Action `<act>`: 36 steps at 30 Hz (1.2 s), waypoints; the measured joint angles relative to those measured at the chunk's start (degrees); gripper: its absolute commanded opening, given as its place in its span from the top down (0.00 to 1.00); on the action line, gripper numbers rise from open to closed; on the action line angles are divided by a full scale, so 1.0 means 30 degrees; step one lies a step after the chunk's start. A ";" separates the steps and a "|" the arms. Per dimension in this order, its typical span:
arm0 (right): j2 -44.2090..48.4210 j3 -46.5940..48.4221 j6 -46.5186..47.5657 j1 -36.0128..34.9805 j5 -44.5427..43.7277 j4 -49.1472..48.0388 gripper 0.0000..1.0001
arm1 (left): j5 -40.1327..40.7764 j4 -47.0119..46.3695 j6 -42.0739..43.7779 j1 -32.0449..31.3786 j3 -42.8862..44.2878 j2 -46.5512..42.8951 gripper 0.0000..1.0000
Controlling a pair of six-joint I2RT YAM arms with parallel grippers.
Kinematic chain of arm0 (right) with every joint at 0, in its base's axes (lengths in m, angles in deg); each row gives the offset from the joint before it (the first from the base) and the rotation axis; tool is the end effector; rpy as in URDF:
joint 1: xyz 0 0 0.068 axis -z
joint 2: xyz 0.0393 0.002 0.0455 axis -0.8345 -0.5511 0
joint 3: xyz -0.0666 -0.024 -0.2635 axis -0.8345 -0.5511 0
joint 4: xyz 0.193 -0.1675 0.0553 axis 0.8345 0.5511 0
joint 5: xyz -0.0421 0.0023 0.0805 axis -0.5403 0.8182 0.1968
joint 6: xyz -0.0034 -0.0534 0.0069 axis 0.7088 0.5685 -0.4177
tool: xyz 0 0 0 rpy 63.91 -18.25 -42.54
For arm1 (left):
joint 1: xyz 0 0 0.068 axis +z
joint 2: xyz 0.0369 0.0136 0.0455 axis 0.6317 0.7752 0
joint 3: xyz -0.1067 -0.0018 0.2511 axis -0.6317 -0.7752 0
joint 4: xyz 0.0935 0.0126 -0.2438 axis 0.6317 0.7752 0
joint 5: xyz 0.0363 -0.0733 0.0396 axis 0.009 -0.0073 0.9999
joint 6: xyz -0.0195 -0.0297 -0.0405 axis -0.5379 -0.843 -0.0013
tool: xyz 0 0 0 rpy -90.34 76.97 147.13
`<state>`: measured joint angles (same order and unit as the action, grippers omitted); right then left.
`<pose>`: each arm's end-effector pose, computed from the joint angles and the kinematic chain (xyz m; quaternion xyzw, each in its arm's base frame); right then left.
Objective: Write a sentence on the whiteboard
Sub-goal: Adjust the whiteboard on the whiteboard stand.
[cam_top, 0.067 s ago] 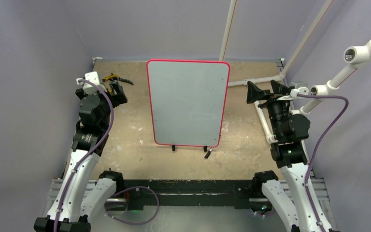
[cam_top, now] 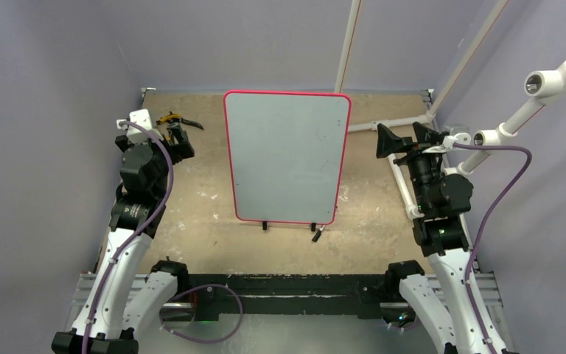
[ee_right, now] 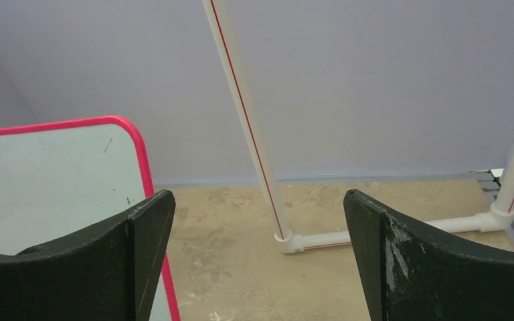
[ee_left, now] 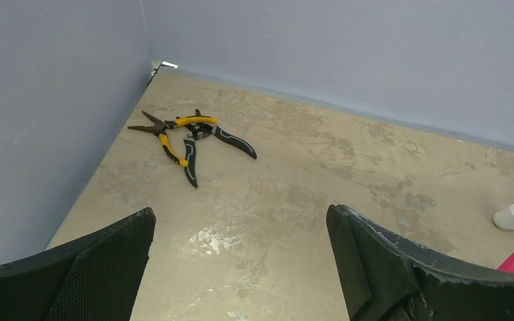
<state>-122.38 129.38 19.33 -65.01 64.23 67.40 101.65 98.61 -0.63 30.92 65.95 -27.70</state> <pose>0.1465 0.0214 0.3879 0.0290 0.5854 0.1504 0.7962 0.1773 -0.0144 0.3673 -0.1369 0.7265 -0.0066 0.6734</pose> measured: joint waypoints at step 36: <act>-0.1129 -0.1610 -0.2135 -0.2433 0.2025 0.1996 0.02 | -1.9526 -0.4728 -0.2856 -0.0925 -0.2025 0.2936 0.01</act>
<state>-125.76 124.55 12.93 -72.31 70.30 73.38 43.07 84.43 -9.20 28.15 59.88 -18.89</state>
